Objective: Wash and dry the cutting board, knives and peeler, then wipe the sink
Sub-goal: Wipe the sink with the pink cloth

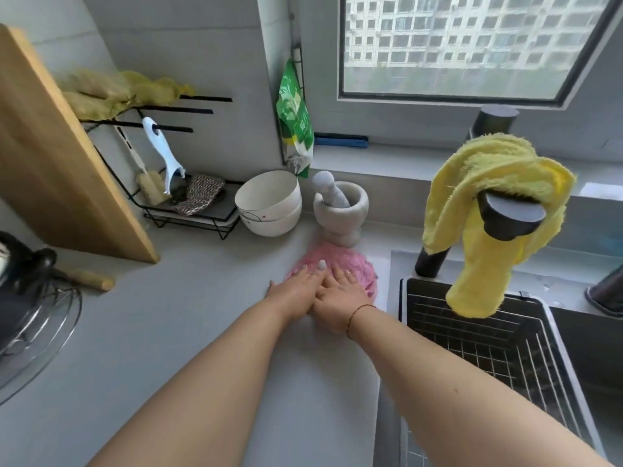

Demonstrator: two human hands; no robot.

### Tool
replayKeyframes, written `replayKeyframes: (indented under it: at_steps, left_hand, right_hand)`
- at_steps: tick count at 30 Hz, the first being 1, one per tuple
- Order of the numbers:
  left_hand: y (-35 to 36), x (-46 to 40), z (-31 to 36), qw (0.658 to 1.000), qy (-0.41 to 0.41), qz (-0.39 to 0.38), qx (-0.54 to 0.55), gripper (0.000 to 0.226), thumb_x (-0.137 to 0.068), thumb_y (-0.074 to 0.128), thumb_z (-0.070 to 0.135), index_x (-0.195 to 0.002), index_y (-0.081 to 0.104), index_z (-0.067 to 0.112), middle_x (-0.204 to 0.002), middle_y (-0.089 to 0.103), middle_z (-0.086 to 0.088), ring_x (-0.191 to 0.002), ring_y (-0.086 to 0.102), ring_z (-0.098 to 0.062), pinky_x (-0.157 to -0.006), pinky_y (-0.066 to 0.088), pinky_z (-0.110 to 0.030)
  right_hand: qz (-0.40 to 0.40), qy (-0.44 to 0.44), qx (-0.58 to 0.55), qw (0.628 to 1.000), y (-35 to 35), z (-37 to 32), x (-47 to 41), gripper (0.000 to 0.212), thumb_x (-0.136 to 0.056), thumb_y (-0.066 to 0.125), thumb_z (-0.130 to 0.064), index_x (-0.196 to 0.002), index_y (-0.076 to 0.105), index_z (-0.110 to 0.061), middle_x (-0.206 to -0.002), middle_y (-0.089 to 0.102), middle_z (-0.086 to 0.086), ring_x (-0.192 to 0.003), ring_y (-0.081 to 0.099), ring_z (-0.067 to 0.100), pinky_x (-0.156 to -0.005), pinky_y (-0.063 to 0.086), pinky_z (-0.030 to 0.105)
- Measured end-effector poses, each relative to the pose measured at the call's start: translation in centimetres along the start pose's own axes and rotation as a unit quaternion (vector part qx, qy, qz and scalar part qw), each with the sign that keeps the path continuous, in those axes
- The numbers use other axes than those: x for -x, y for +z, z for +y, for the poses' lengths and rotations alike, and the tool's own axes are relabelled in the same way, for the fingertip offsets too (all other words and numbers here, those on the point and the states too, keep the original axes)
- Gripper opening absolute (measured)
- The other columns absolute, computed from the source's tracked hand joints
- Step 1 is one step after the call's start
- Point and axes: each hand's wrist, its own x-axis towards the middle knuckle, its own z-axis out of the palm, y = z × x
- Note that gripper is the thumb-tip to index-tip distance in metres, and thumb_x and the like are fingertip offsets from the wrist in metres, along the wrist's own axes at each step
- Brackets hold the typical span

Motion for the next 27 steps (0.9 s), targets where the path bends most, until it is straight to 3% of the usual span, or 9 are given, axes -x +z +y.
replayKeyframes:
  at_steps: [3, 8, 13, 18, 20, 22, 24, 27]
  left_hand:
    - [-2.2, 0.6, -1.9, 0.998, -0.027, 0.018, 0.045, 0.064, -0.097, 0.007, 0.060, -0.153, 0.023, 0.032, -0.156, 0.031, 0.003, -0.147, 0.020, -0.015, -0.116, -0.017, -0.044]
    - [-3.4, 3.2, -5.2, 0.994, -0.062, 0.058, 0.068, 0.060, -0.098, 0.009, 0.060, -0.152, 0.023, 0.035, -0.159, 0.024, 0.004, -0.150, 0.002, -0.020, -0.119, -0.010, -0.042]
    - [-2.9, 7.2, -11.5, 0.988, -0.078, 0.099, 0.094, 0.059, -0.099, 0.009, 0.058, -0.150, 0.030, 0.036, -0.150, 0.043, 0.003, -0.144, 0.028, -0.018, -0.118, -0.011, -0.045]
    - [-1.9, 14.7, -16.0, 0.974, -0.122, 0.176, -0.072, 0.062, -0.101, 0.009, 0.050, -0.134, 0.057, 0.027, -0.123, 0.067, -0.005, -0.130, 0.048, -0.022, -0.120, 0.005, -0.041]
    - [-1.5, 16.9, -17.2, 0.956, -0.143, 0.210, -0.149, 0.067, -0.101, 0.010, 0.049, -0.118, 0.068, 0.020, -0.111, 0.072, -0.007, -0.120, 0.055, -0.025, -0.114, 0.023, -0.036]
    - [-1.4, 18.4, -17.8, 0.944, -0.168, 0.228, -0.171, 0.072, -0.100, 0.011, 0.054, -0.107, 0.073, 0.017, -0.106, 0.072, -0.009, -0.111, 0.060, -0.030, -0.096, 0.041, -0.034]
    - [-1.5, 19.0, -17.6, 0.943, -0.169, 0.245, -0.152, 0.079, -0.097, 0.009, 0.058, -0.100, 0.074, 0.013, -0.102, 0.072, -0.011, -0.104, 0.063, -0.031, -0.084, 0.046, -0.034]
    - [-1.3, 19.3, -16.3, 0.953, -0.129, 0.258, -0.089, 0.078, -0.099, 0.010, 0.056, -0.097, 0.074, 0.012, -0.103, 0.072, -0.011, -0.102, 0.062, -0.032, -0.083, 0.046, -0.035]
  right_hand:
    - [-0.015, -0.033, 0.009, 0.999, -0.5, -2.1, -2.4, 0.069, -0.096, 0.029, -0.054, -0.153, -0.001, -0.031, -0.161, -0.010, 0.002, -0.147, -0.009, 0.029, -0.119, -0.006, 0.043]
    - [-0.004, -0.067, 0.023, 0.997, 0.9, -6.4, -2.9, 0.068, -0.095, 0.026, -0.057, -0.152, -0.003, -0.032, -0.160, -0.012, 0.000, -0.147, -0.011, 0.025, -0.119, -0.007, 0.042]
    - [-0.007, -0.110, 0.024, 0.994, 3.8, -11.8, 0.0, 0.064, -0.096, 0.016, -0.059, -0.152, -0.004, -0.036, -0.160, -0.013, -0.001, -0.147, -0.015, 0.024, -0.118, -0.010, 0.041]
    - [-0.023, -0.166, 0.038, 0.985, 6.8, -17.6, 4.7, 0.061, -0.098, 0.015, -0.053, -0.152, -0.003, -0.033, -0.160, -0.011, 0.001, -0.147, -0.016, 0.024, -0.117, -0.012, 0.041]
    - [-0.025, -0.189, 0.051, 0.980, 8.1, -19.2, 6.7, 0.060, -0.098, 0.016, -0.052, -0.152, -0.001, -0.034, -0.160, -0.011, 0.002, -0.147, -0.016, 0.025, -0.117, -0.012, 0.042]
    - [-0.026, -0.205, 0.067, 0.976, 9.2, -20.0, 8.7, 0.058, -0.098, 0.018, -0.051, -0.153, 0.003, -0.035, -0.161, -0.009, 0.003, -0.147, -0.014, 0.026, -0.117, -0.012, 0.043]
    - [-0.018, -0.211, 0.075, 0.974, 9.8, -19.6, 10.4, 0.057, -0.098, 0.018, -0.050, -0.152, 0.007, -0.036, -0.161, -0.007, 0.003, -0.147, -0.012, 0.025, -0.117, -0.011, 0.043]
    - [-0.014, -0.194, 0.063, 0.979, 10.0, -17.3, 12.4, 0.063, -0.092, 0.007, -0.055, -0.152, 0.011, -0.037, -0.161, -0.003, -0.002, -0.148, -0.008, 0.019, -0.118, -0.008, 0.039]
